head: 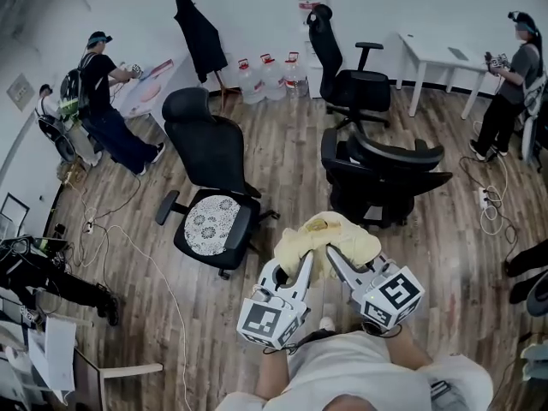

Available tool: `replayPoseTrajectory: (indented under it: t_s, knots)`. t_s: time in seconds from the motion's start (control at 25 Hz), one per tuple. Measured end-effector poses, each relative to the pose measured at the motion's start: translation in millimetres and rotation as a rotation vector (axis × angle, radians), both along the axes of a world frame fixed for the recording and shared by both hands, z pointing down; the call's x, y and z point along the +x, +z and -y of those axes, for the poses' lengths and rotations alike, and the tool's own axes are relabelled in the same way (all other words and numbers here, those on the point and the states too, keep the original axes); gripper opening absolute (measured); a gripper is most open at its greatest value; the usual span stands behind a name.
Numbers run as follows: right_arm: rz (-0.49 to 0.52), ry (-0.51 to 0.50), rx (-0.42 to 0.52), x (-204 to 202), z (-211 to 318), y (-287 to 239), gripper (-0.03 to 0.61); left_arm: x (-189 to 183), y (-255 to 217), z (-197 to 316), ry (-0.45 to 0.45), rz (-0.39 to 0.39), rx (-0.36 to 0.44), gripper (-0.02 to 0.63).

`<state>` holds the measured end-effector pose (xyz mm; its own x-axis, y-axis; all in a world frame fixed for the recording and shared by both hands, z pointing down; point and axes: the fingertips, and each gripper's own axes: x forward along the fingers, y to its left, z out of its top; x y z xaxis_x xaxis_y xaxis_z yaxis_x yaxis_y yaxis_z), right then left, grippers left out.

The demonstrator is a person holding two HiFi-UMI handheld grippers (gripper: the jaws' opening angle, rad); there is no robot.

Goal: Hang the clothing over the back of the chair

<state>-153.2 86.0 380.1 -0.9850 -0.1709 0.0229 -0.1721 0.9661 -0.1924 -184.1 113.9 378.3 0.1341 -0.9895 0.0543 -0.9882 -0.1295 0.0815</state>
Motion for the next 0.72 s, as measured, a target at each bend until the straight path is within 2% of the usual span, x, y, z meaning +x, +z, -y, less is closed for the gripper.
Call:
replayPoseTrajectory:
  t_s: [0.24, 0.72]
  knots:
    - [-0.009, 0.014, -0.014, -18.8, 23.9, 0.4, 0.037, -18.7, 0.3, 24.0, 0.013, -0.009, -0.015, 0.034]
    - [0.003, -0.023, -0.024, -44.7, 97.4, 9.2, 0.037, -43.5, 8.3, 96.9, -0.022, 0.001, -0.022, 0.034]
